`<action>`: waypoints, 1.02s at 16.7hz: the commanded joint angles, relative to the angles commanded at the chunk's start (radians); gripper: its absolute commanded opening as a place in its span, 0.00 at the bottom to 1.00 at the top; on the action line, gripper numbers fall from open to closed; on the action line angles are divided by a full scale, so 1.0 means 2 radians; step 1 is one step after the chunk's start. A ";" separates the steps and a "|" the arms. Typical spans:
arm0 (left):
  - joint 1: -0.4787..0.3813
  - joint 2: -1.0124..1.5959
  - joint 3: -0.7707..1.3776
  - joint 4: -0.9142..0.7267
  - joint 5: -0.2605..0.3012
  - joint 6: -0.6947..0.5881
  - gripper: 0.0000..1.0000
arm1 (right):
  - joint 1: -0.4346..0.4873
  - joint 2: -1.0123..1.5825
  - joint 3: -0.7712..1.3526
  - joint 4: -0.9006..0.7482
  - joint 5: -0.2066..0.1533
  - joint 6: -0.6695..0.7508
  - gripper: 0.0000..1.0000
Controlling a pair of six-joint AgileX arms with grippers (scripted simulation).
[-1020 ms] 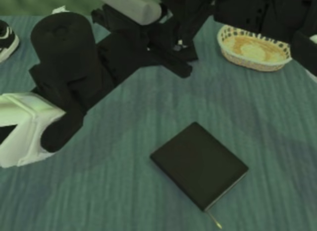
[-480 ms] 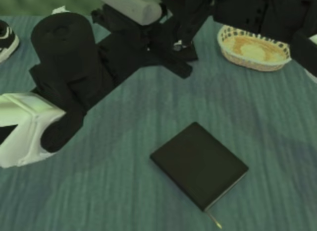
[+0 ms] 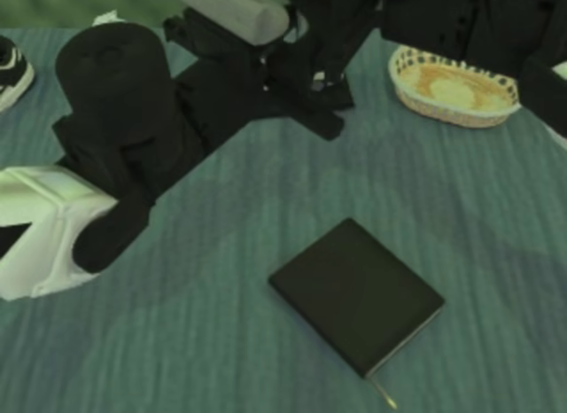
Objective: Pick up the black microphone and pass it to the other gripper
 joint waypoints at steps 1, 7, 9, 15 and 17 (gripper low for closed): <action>0.000 0.000 0.000 0.000 0.000 0.000 0.68 | 0.000 0.000 0.000 0.000 0.000 0.000 0.00; 0.000 0.000 0.000 0.000 0.000 0.000 1.00 | 0.000 0.000 0.000 0.000 0.000 0.000 0.00; 0.000 0.000 0.000 0.000 0.000 0.000 1.00 | 0.000 0.000 0.000 0.000 0.000 0.000 0.00; 0.003 0.003 -0.007 0.000 -0.002 0.002 1.00 | -0.002 -0.004 0.004 0.000 0.002 -0.001 0.00; 0.008 -0.016 -0.024 -0.004 0.001 0.002 1.00 | -0.010 -0.011 -0.002 0.000 -0.008 -0.001 0.00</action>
